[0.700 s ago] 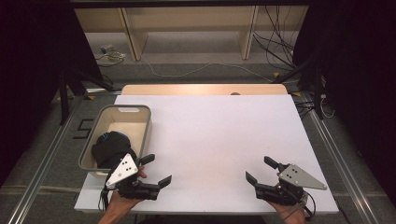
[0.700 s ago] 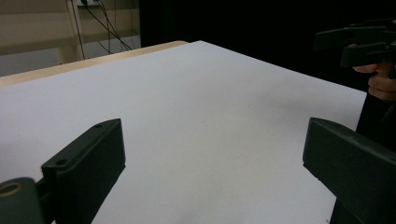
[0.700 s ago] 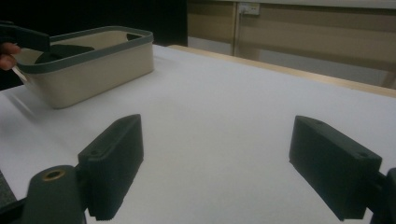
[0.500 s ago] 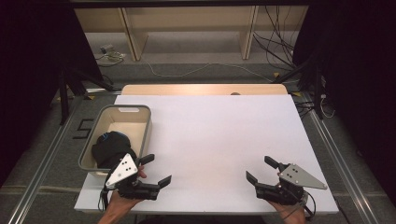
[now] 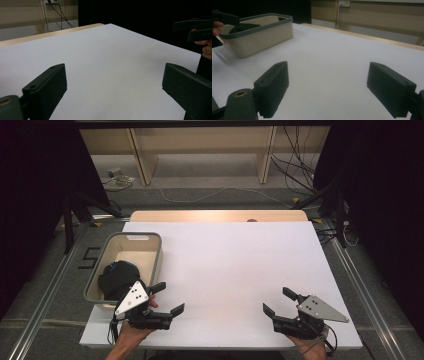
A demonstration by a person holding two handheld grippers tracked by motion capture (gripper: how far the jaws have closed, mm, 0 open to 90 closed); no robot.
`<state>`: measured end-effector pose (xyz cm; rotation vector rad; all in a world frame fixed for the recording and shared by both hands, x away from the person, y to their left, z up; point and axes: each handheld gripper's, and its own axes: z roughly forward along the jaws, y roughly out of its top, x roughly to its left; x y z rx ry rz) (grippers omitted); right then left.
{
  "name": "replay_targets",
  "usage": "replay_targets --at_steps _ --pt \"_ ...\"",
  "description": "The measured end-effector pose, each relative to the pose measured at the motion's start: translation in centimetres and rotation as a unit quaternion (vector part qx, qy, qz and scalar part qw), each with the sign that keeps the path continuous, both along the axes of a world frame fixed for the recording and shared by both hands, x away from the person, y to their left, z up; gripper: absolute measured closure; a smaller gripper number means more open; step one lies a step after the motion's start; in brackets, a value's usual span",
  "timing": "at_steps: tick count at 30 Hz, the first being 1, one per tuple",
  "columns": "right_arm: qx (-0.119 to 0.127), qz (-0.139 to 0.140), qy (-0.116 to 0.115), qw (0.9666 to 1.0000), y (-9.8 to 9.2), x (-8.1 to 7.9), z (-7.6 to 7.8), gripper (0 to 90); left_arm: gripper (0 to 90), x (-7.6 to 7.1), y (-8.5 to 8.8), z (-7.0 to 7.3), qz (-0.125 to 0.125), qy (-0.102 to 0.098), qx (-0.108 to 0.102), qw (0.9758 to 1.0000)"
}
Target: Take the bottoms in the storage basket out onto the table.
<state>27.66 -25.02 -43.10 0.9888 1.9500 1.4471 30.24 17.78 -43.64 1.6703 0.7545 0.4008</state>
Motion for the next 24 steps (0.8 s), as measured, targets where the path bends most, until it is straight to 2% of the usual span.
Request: replay_targets --at_steps 6,17,24 --pt "0.000 -0.001 -0.001 1.0000 -0.1 0.0 0.0 18.6 5.4 0.9 -0.1 0.3 0.028 0.007 -0.009 0.9995" --pt "0.001 -0.007 0.000 1.0000 -0.3 -0.1 0.1 18.6 5.4 2.0 0.4 0.9 0.059 0.010 -0.013 0.9982" --pt "0.000 -0.006 -0.001 1.0000 -0.2 -0.1 0.1 18.7 6.0 2.6 0.3 1.1 0.069 0.022 0.004 0.9974"
